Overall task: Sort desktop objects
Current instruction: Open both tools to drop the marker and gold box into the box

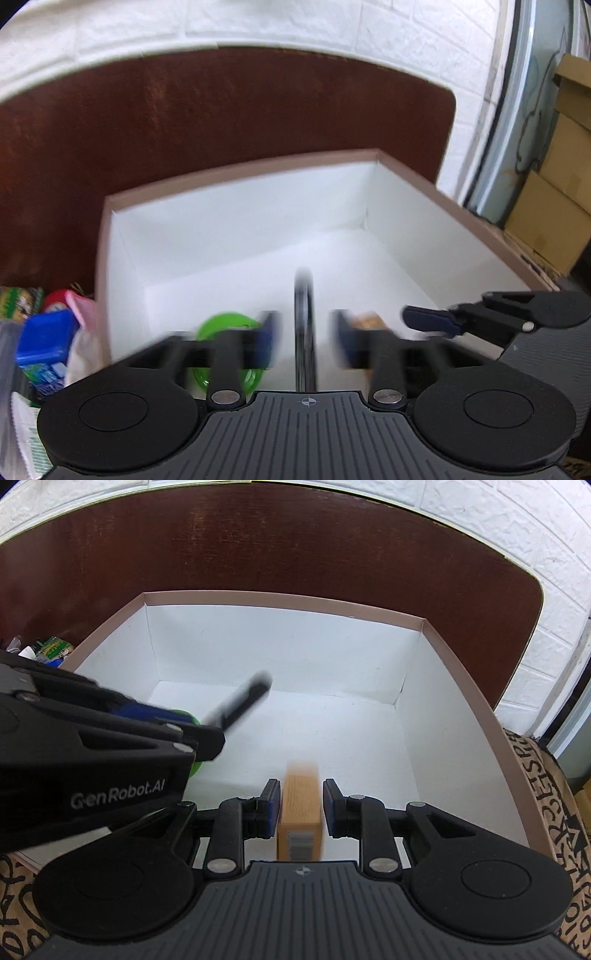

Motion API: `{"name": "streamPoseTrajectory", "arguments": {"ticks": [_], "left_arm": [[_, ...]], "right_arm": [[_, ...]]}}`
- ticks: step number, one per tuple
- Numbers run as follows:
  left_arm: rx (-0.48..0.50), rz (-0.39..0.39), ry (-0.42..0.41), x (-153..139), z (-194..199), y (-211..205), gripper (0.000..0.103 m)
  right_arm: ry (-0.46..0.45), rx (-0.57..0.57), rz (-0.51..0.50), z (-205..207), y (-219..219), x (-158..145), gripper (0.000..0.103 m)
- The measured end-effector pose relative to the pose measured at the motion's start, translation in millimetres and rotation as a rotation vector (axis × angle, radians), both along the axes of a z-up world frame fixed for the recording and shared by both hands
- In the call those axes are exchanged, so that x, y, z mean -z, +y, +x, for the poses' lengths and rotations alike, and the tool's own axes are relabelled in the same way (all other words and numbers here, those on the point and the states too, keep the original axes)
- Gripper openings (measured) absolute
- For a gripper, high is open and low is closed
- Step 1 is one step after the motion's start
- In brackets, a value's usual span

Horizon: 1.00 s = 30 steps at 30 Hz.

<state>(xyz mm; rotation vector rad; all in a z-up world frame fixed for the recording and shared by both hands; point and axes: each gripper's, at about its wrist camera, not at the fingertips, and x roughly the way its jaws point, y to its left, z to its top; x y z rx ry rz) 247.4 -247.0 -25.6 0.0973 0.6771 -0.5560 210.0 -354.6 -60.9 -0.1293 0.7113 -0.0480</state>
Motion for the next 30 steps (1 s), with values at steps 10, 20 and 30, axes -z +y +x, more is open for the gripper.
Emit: {"name": "streamPoseTrajectory", "arguments": {"ticks": [10,20,30], "left_arm": [[-0.009,0.047,-0.209,-18.7,-32.5,4.6,0.103],[-0.028,0.072,-0.21,-18.9,-45.8,4.0,0.103],[-0.038,0.07,-0.165,-24.8,-51.1,10.7,0.103]], "right_arm": [[-0.092,0.018,-0.015,-18.7,-1.1,-5.6,0.1],[-0.084,0.022,0.013,-28.0,-4.8,-9.7,0.103],[-0.106,0.027,0.005,-37.5,-0.2,-19.2,0.103]]}}
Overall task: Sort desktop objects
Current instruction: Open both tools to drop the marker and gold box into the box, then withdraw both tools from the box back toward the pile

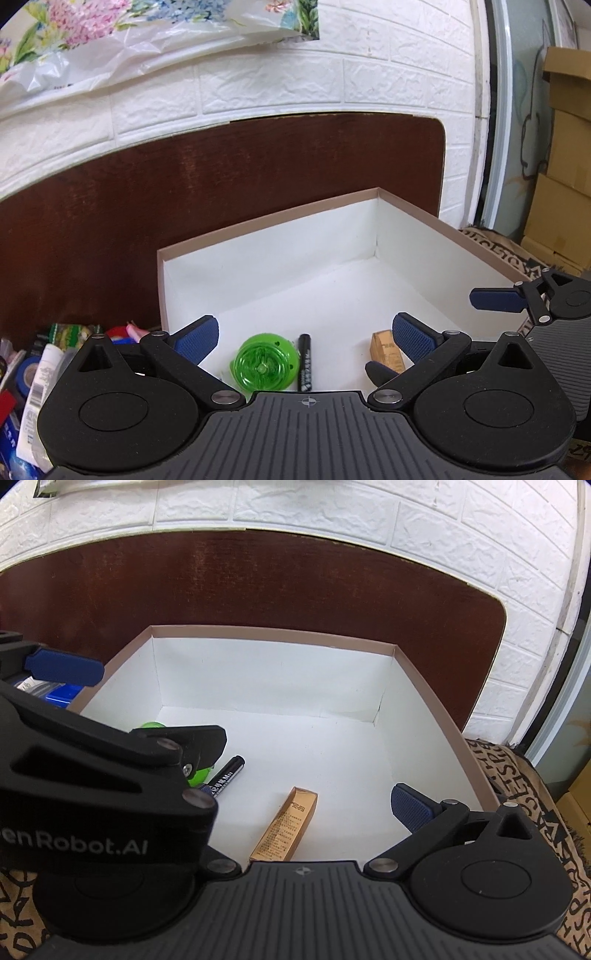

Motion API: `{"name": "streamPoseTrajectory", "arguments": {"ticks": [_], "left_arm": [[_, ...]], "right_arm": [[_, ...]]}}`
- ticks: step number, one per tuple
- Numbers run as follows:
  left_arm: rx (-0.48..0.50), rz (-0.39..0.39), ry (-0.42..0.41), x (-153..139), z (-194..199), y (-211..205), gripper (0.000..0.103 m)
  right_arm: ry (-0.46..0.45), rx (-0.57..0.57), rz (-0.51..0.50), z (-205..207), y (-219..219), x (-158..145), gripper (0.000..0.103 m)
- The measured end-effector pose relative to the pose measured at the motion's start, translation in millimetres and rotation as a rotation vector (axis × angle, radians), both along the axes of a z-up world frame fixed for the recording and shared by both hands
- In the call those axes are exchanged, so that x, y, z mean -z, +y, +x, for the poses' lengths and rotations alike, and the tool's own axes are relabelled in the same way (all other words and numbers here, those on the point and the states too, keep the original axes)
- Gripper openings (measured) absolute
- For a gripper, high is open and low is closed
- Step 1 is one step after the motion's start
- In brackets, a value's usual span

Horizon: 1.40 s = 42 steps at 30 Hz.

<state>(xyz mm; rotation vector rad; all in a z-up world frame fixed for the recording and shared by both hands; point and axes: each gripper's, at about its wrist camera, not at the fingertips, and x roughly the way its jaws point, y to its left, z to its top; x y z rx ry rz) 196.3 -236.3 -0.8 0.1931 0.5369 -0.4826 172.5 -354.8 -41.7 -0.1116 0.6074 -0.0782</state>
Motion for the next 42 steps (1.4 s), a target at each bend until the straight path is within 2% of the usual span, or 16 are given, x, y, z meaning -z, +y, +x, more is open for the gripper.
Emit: {"name": "streamPoseTrajectory", "arguments": {"ticks": [6,21,29,36,42], "left_arm": [[-0.012,-0.027,0.055,-2.9,-0.8,7.7,0.103],[-0.011,-0.057,0.072,-14.6,-23.6,23.6,0.103],[-0.034,-0.129,0.074,-11.0,-58.2,68.4,0.103],[-0.094,-0.133,0.054,-1.3,-92.5,112.0,0.103],[-0.138,-0.147,0.063,7.0,-117.7,145.4,0.103]], "right_arm": [[-0.019,0.006,0.021,-6.1,0.8,-8.0,0.103],[-0.046,-0.025,0.018,-30.2,15.0,-23.1,0.103],[-0.073,-0.068,0.034,-65.9,43.7,-24.7,0.103],[-0.068,-0.106,0.049,-96.0,81.4,-12.6,0.103],[-0.048,-0.137,0.123,-117.3,108.1,-5.3,0.103]]}}
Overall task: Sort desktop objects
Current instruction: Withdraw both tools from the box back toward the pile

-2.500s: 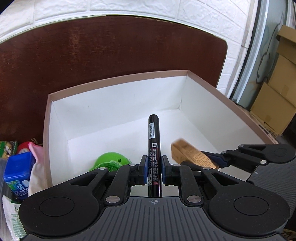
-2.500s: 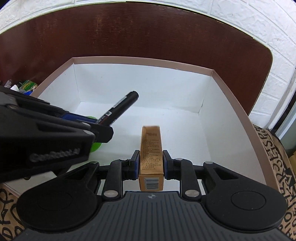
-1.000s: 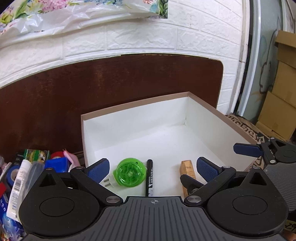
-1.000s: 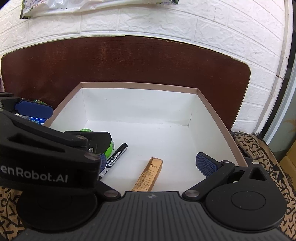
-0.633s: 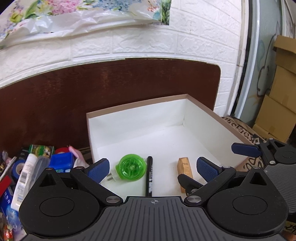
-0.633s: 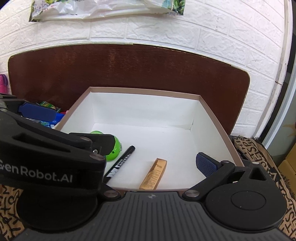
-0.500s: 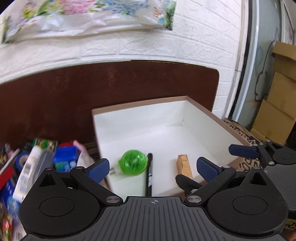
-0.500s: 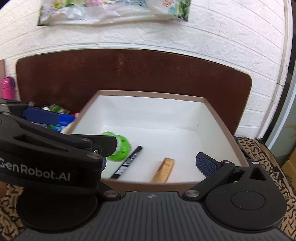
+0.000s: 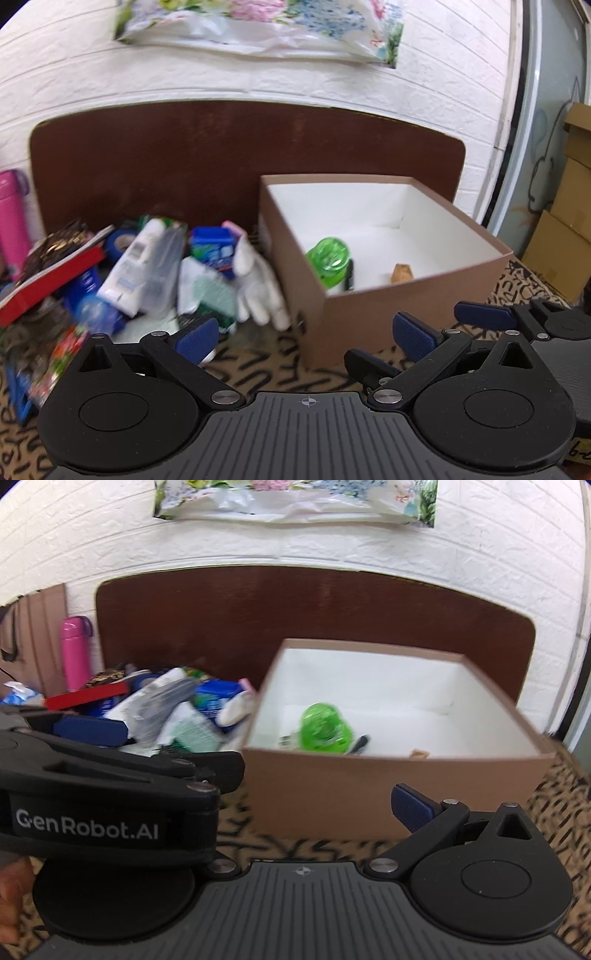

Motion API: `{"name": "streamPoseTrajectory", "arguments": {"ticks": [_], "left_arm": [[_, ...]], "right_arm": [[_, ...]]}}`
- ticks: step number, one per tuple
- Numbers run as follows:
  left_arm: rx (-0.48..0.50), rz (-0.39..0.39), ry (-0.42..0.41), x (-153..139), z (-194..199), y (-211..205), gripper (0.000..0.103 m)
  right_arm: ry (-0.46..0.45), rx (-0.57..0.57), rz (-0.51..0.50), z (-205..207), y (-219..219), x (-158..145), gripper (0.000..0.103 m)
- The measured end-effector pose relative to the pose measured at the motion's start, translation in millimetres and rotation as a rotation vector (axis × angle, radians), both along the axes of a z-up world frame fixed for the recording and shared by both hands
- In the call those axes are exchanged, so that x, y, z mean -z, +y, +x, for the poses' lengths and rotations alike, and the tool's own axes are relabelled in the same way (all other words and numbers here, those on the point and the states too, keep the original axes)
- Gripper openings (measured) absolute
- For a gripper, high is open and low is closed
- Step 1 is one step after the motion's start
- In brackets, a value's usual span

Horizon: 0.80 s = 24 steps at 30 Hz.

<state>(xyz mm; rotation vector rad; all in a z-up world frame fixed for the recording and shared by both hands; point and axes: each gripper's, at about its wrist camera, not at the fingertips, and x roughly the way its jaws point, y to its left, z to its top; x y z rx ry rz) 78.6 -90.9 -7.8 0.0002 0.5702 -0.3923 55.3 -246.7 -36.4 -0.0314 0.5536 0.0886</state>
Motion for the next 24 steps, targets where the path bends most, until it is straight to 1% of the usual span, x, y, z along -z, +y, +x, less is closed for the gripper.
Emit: {"name": "streamPoseTrajectory", "arguments": {"ticks": [3,8,13,17,21,23,24], "left_arm": [[-0.021,-0.012,0.001,6.3,-12.0,16.8,0.103],[-0.079,-0.045,0.058,22.6,-23.4,44.2,0.103],[-0.11,-0.039,0.056,36.2,-41.3,68.4,0.103],[-0.147,-0.046,0.098,52.2,-51.8,90.0,0.103],[-0.188,-0.054,0.117,64.3,-57.1,110.9,0.103],[-0.202,-0.053,0.117,67.5,-56.6,119.6,0.103],[-0.209,-0.053,0.115,68.3,-56.2,124.1,0.103]], "right_arm": [[0.02,-0.02,0.033,-9.6,11.6,5.1,0.103],[0.067,-0.053,0.039,-18.7,35.2,16.5,0.103],[0.108,-0.104,0.079,-29.3,54.5,32.5,0.103],[0.144,-0.158,0.103,-37.2,74.9,50.2,0.103],[0.161,-0.183,0.082,-39.5,100.5,59.8,0.103],[0.165,-0.22,0.076,-39.6,109.7,62.2,0.103],[0.163,-0.244,0.088,-37.2,112.7,63.1,0.103]]}}
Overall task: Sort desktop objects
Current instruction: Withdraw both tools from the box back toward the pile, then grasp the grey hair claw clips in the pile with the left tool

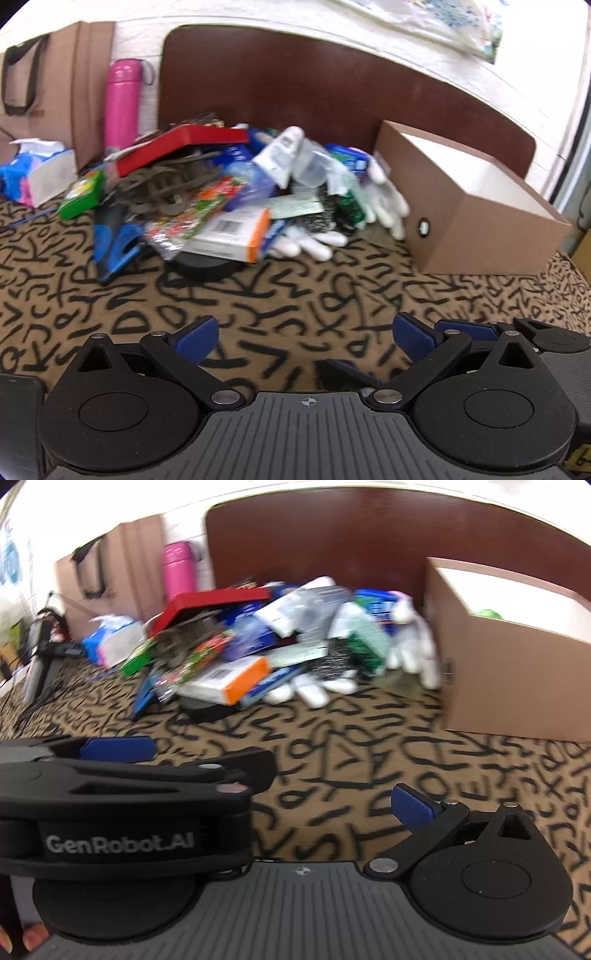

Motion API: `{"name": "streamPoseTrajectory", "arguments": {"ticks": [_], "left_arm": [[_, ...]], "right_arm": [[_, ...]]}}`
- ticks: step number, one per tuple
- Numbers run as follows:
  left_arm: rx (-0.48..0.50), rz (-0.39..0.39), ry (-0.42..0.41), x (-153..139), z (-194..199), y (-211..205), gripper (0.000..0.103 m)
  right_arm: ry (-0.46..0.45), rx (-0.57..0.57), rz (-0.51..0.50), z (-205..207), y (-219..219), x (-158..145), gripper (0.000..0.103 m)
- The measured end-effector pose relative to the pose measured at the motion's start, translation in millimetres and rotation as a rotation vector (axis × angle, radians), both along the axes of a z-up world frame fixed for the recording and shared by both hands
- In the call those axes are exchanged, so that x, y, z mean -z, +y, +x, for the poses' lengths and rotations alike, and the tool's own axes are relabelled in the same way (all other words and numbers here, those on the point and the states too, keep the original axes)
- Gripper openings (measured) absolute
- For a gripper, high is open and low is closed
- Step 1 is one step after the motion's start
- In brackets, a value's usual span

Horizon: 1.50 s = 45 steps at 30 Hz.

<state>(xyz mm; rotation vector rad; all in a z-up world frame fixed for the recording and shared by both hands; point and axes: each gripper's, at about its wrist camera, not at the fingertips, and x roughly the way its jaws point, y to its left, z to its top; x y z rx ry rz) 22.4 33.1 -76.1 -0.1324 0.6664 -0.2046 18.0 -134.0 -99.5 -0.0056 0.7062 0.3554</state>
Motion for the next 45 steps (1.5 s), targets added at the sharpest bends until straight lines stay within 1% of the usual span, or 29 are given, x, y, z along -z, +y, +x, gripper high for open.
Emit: {"name": "streamPoseTrajectory", "arguments": {"ticks": [4,6,13,17,21,25,27,31,33,34,35,36,38,40,41,42,45], "left_arm": [[-0.032,0.009,-0.012,-0.2,5.9,19.5,0.103],[-0.054,0.012,-0.018,-1.0,10.9,29.1,0.103],[-0.115,0.011,-0.047,-11.2,31.5,66.2,0.103],[-0.154,0.01,-0.057,-14.9,40.6,85.8,0.103],[-0.167,-0.015,-0.064,-19.4,55.4,103.3,0.103],[-0.159,-0.031,-0.087,-24.9,73.1,113.8,0.102],[-0.14,-0.04,-0.082,-26.8,81.9,116.4,0.101],[-0.117,-0.084,-0.056,-26.7,98.2,120.9,0.099],[-0.112,-0.103,-0.04,-25.3,106.2,122.4,0.097],[-0.111,-0.11,-0.032,-24.7,109.7,122.9,0.095],[-0.109,-0.118,-0.027,-24.1,112.5,123.7,0.094],[-0.106,-0.126,-0.022,-23.5,115.6,125.1,0.094],[-0.103,-0.138,-0.013,-22.0,121.1,127.3,0.09],[-0.093,-0.146,0.002,-19.8,126.3,128.6,0.084],[-0.092,-0.15,0.011,-18.0,129.2,129.6,0.084],[-0.093,-0.154,0.016,-16.1,131.6,130.2,0.084],[-0.1,-0.175,0.018,-13.3,135.9,133.3,0.083]], "right_arm": [[-0.028,-0.065,0.042,9.3,10.4,0.6,0.102],[-0.039,-0.072,0.05,15.1,14.9,-0.2,0.102],[-0.112,-0.131,0.041,36.0,36.9,-10.3,0.102],[-0.14,-0.177,0.047,46.6,49.5,-14.8,0.099],[-0.175,-0.218,0.032,56.2,65.4,-17.1,0.096],[-0.235,-0.238,0.023,68.1,78.1,-20.8,0.094],[-0.261,-0.25,0.012,73.7,82.6,-22.7,0.088],[-0.315,-0.298,-0.04,83.2,101.3,-25.0,0.081],[-0.316,-0.326,-0.06,88.2,111.9,-24.7,0.071],[-0.313,-0.341,-0.07,90.9,116.6,-24.0,0.068],[-0.31,-0.351,-0.082,93.1,121.7,-23.3,0.061],[-0.309,-0.359,-0.094,95.1,125.5,-22.1,0.059],[-0.307,-0.362,-0.099,97.5,128.8,-19.1,0.058],[-0.3,-0.361,-0.1,101.9,132.5,-17.0,0.054],[-0.297,-0.361,-0.101,103.8,135.0,-15.9,0.05],[-0.296,-0.364,-0.1,105.6,136.6,-15.1,0.049],[-0.301,-0.36,-0.105,109.3,139.3,-13.1,0.049]]}}
